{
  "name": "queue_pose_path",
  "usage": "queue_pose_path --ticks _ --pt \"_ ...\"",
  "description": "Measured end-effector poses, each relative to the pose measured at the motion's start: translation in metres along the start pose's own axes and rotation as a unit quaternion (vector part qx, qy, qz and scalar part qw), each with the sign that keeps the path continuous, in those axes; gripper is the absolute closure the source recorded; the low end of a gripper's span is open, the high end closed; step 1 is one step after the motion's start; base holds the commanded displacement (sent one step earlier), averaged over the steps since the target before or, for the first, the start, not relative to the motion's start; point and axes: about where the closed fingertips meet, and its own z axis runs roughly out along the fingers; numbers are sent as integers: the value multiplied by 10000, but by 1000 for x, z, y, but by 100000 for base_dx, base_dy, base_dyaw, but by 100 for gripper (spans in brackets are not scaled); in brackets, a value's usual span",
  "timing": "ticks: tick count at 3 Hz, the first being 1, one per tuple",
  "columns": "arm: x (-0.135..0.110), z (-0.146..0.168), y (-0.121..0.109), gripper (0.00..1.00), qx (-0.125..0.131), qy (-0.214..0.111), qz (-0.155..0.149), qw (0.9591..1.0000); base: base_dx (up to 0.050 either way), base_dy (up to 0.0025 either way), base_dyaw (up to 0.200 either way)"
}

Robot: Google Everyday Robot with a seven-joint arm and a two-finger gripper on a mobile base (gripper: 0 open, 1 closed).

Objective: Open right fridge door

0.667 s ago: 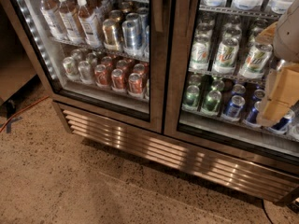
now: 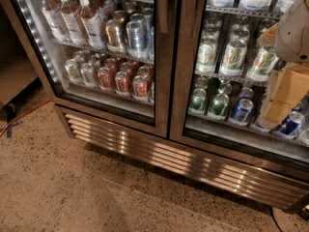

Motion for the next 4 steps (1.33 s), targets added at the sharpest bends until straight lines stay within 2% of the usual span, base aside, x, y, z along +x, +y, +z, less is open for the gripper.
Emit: queue_pose_path --ticks 1,2,3,4 --pt "-7 40 2 0 -362 -53 -17 9993 0 0 0" --pt "-13 84 13 0 -694 54 -93 9975 0 0 0" --pt "-13 84 13 0 -694 54 -93 9975 0 0 0" --pt "-13 82 13 0 -772 -337 -230 9962 0 0 0"
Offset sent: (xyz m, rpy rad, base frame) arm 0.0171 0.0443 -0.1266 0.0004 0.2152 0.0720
